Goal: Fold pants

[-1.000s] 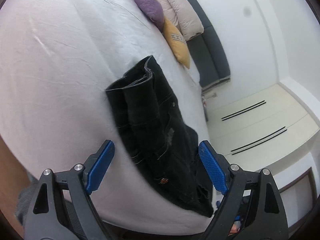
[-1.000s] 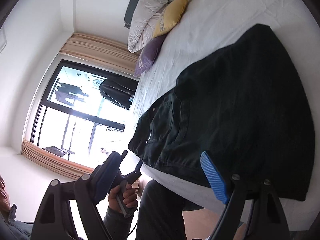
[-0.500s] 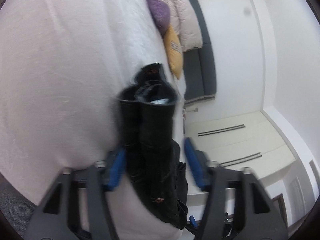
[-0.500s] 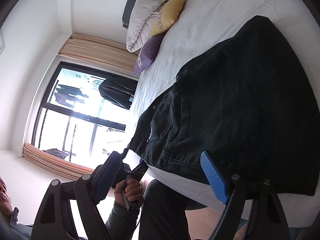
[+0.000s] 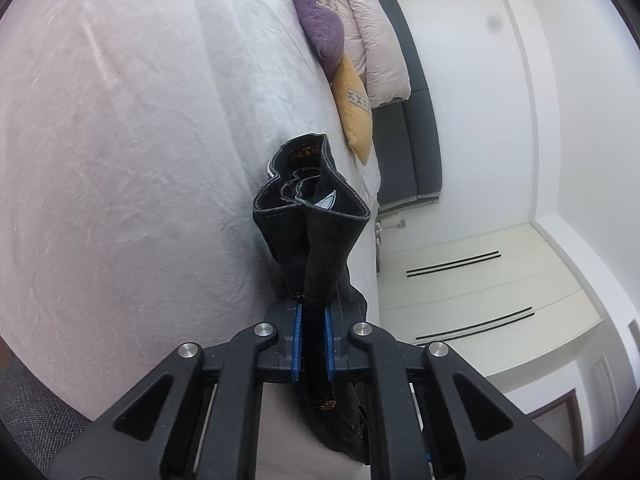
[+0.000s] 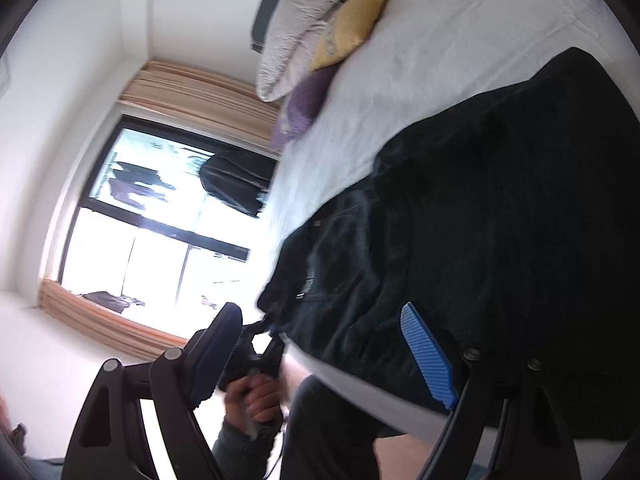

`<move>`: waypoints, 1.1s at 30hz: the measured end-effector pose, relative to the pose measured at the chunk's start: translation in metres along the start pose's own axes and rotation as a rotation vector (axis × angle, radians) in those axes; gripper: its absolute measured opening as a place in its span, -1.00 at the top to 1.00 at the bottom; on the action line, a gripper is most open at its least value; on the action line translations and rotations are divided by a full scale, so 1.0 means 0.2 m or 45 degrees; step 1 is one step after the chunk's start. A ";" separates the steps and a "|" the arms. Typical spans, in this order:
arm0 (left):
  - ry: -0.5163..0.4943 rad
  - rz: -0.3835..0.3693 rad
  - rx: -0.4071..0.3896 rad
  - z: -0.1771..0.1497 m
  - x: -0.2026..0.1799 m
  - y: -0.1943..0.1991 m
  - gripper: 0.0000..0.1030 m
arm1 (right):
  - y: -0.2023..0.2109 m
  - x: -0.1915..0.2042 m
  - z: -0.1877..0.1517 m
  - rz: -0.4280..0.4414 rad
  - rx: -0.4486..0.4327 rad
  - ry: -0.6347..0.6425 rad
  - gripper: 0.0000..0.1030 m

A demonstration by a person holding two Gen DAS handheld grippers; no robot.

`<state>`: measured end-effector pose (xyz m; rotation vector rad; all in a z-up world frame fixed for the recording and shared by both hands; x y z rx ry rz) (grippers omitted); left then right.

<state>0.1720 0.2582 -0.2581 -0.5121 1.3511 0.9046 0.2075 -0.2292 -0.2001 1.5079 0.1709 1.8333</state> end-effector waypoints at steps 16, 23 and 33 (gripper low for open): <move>-1.595 0.317 0.694 -1.29 -1.06 -0.72 0.89 | 0.20 -0.30 0.23 -0.023 -0.080 -0.164 -0.90; -1.723 0.365 0.816 -1.63 -0.96 -0.85 0.89 | 0.31 -0.46 0.25 0.005 0.025 -0.196 -0.97; -1.949 0.393 0.760 -1.81 -0.96 -0.76 0.89 | 0.19 -0.44 0.29 0.004 0.129 -0.220 -0.99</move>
Point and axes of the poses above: each gripper's, at about its wrist camera, not at the fingertips, and y roughly against the way its jaws point, x to its left, z to its top, the point moved 5 cm from there along -y, roughly the way its jaws point, and after that the axes turned 7 degrees about -z, right-handed, at the moved point
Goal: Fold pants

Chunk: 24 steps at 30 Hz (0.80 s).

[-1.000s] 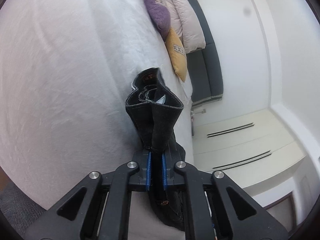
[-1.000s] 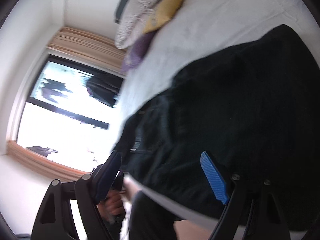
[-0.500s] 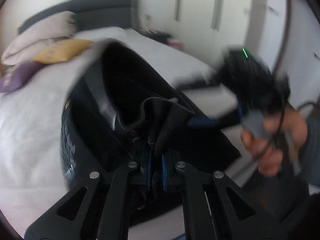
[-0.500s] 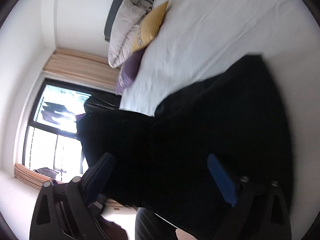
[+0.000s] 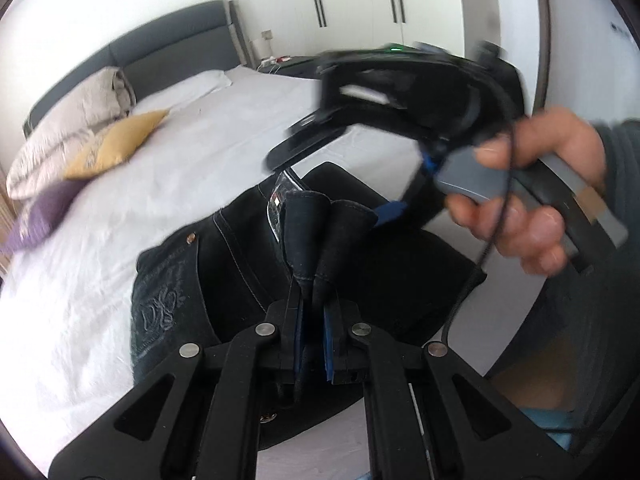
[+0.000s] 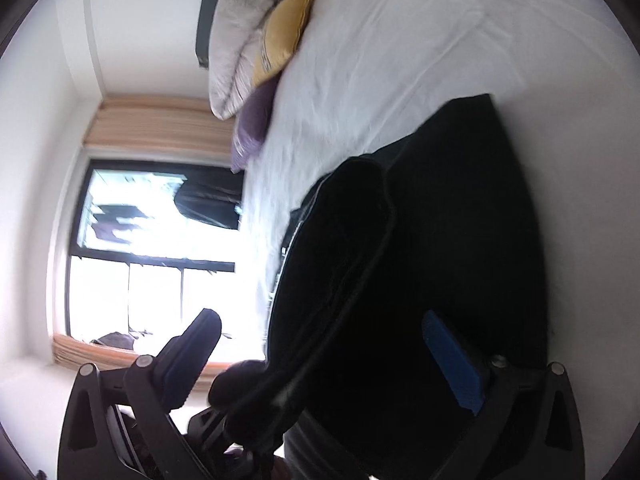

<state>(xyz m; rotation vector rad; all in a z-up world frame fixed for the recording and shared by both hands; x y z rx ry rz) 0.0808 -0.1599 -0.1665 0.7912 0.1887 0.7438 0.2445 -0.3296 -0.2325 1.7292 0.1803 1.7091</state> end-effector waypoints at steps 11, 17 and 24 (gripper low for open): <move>-0.118 0.048 -0.032 0.05 -0.12 0.03 0.89 | 0.01 0.14 0.06 -0.204 0.006 0.285 0.47; -0.181 0.022 -0.084 0.18 -0.25 0.06 0.89 | 0.20 0.17 0.08 -0.235 -0.082 0.391 0.51; -0.231 -0.052 0.026 0.13 -0.46 -0.14 0.88 | 0.23 -0.10 0.07 -0.266 -0.087 0.309 0.52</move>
Point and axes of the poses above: each gripper's, at about its wrist camera, not at the fingertips, and y roughly against the way its jaws point, x to its left, z to its top, the point moved 5 cm from there along -y, roughly the way its jaws point, and after that the axes turned 7 degrees about -z, right-handed, at the moved point
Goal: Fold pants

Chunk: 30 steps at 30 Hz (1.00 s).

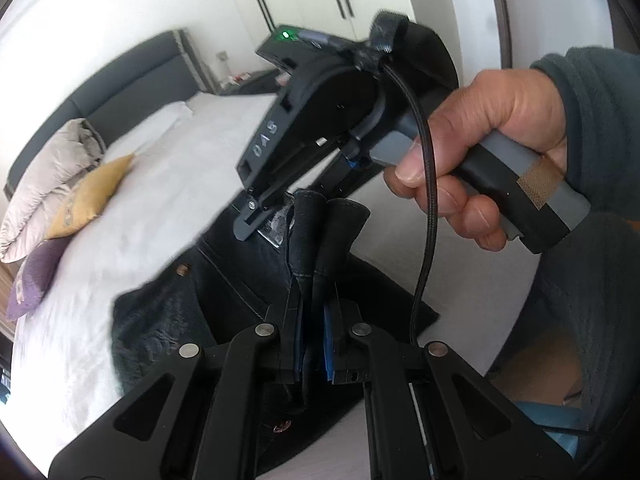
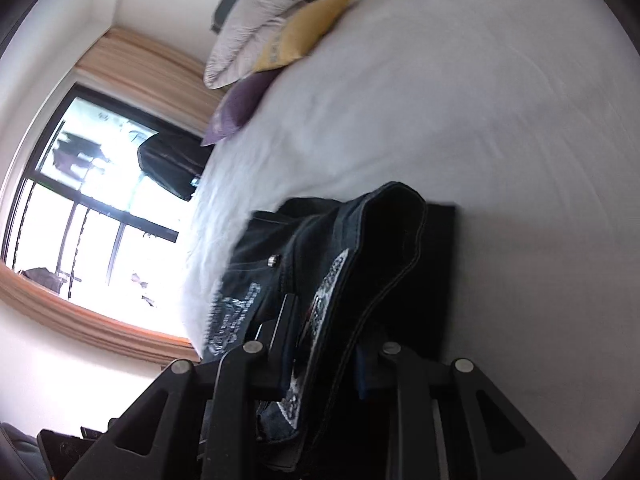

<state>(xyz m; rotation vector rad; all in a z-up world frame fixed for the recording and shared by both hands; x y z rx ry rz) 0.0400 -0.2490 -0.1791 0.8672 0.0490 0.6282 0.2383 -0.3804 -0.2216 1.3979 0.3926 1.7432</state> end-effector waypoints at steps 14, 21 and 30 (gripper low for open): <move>0.204 -0.182 -0.013 -0.16 0.03 0.15 -0.30 | 0.12 -0.12 -0.05 -0.073 -0.078 -0.045 -0.30; 0.467 -0.188 -0.194 -0.13 0.42 0.39 -0.36 | 0.37 0.15 -0.15 0.312 -0.178 -0.023 -0.31; 0.785 -0.339 -0.029 -0.49 0.65 0.02 -0.35 | 0.09 -0.09 -0.46 0.286 -0.067 -0.131 0.41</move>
Point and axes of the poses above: each gripper's, at about its wrist camera, not at the fingertips, and y roughly against the way its jaws point, x to its left, z to its top, the point moved 5 cm from there along -y, roughly the way its jaws point, and after that the axes turned 7 degrees about -z, right-handed, at the moved point
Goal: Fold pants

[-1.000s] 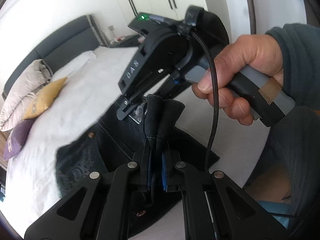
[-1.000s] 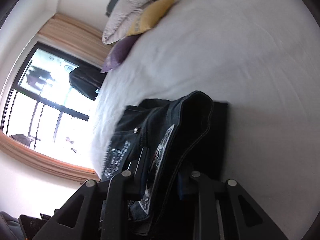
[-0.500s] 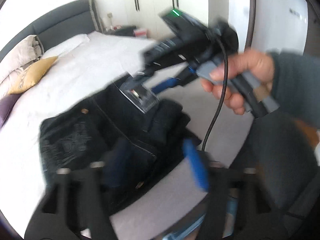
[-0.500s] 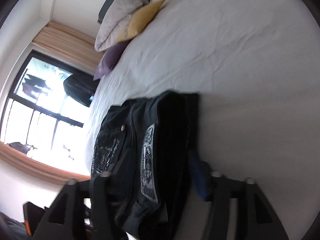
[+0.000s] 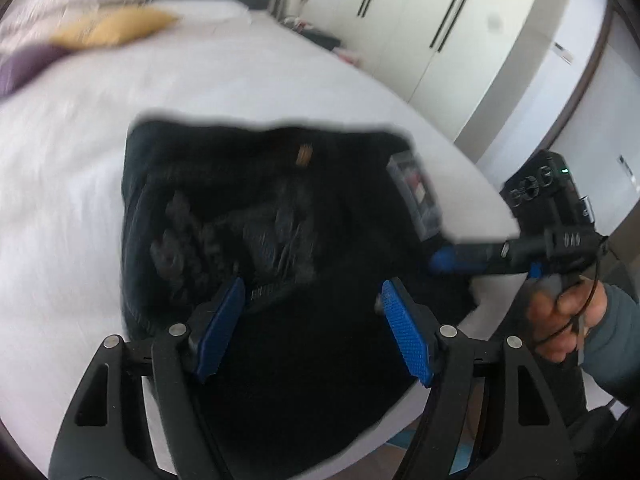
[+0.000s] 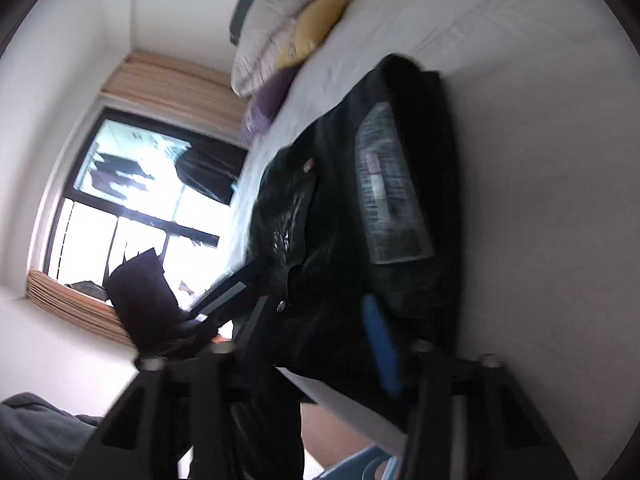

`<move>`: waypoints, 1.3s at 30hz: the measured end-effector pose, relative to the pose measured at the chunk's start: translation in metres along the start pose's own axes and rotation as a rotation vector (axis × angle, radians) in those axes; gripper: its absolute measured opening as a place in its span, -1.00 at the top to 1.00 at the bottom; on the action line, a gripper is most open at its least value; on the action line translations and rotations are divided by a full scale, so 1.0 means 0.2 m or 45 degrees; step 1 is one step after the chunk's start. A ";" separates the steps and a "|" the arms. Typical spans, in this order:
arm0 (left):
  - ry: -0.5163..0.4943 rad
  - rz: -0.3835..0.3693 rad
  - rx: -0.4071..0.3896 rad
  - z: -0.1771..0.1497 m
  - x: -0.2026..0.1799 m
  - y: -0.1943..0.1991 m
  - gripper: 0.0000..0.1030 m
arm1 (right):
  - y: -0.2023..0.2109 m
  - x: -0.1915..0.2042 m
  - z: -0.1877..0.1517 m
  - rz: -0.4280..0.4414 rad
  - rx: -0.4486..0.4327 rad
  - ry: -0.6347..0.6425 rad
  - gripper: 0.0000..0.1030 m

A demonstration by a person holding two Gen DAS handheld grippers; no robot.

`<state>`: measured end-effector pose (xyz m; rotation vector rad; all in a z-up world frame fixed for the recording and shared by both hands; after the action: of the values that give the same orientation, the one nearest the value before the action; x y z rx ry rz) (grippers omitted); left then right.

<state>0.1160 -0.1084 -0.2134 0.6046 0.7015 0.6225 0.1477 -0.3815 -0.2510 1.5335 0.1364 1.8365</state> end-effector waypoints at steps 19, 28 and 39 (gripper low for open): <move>0.113 -0.050 0.085 0.50 0.41 -0.20 -0.35 | -0.24 0.09 0.57 -0.085 -0.011 0.018 -0.35; 0.007 -0.078 -0.087 0.45 0.20 0.09 -0.36 | 0.15 0.26 0.37 0.151 -0.214 0.066 -0.66; 0.048 0.177 0.038 0.16 0.17 0.10 -0.36 | 0.11 0.11 0.06 -0.010 -0.094 0.023 -0.75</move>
<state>0.1538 -0.0811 -0.1936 0.6745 0.7088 0.7546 0.1473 -0.3891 -0.2182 1.4639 0.0815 1.8293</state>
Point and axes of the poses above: each gripper's, at about its wrist camera, not at the fingertips, and y roughly against the way its jaws point, x to its left, z to its top, the point moved 5 cm from there along -y, roughly the way its jaws point, and after that the axes turned 7 degrees about -z, right-handed, at the moved point
